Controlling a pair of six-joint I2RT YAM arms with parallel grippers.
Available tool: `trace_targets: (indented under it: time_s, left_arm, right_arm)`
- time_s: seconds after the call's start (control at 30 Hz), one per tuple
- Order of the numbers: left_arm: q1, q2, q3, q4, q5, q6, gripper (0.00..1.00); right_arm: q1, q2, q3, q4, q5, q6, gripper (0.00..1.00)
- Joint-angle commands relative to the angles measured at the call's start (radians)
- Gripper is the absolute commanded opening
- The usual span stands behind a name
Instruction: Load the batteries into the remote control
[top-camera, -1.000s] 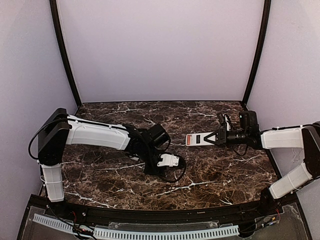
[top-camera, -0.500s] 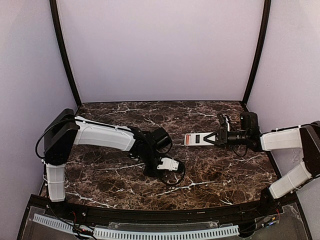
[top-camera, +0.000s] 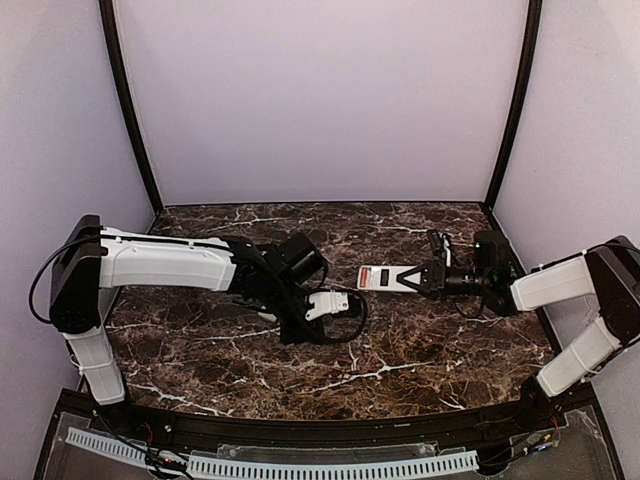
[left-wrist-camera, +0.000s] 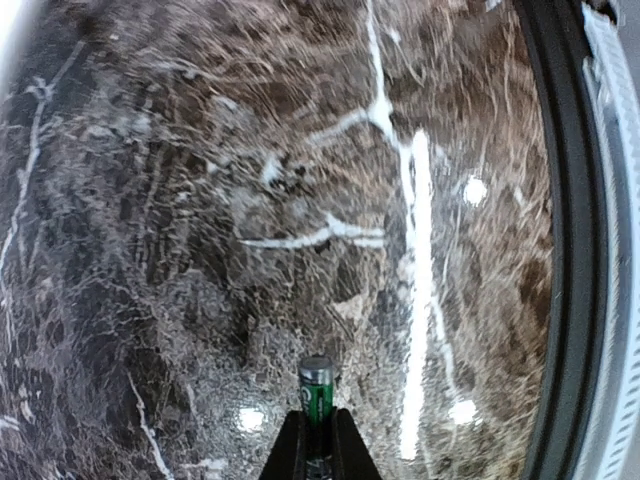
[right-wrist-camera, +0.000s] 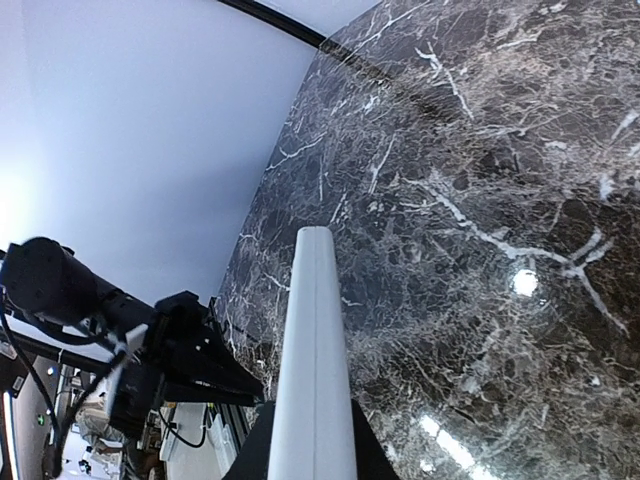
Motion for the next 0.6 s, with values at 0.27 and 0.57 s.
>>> trace_targets:
  time_s: [0.27, 0.57]
  left_arm:
    - [0.142, -0.215, -0.034, 0.256, 0.1, -0.762, 0.0]
    - [0.143, -0.126, 0.019, 0.229, 0.047, -0.927, 0.0]
  right_arm:
    - [0.176, 0.126, -0.038, 0.434, 0.213, 0.254, 0.0]
    - [0.236, 0.198, -0.039, 0.544, 0.26, 0.315, 0.0]
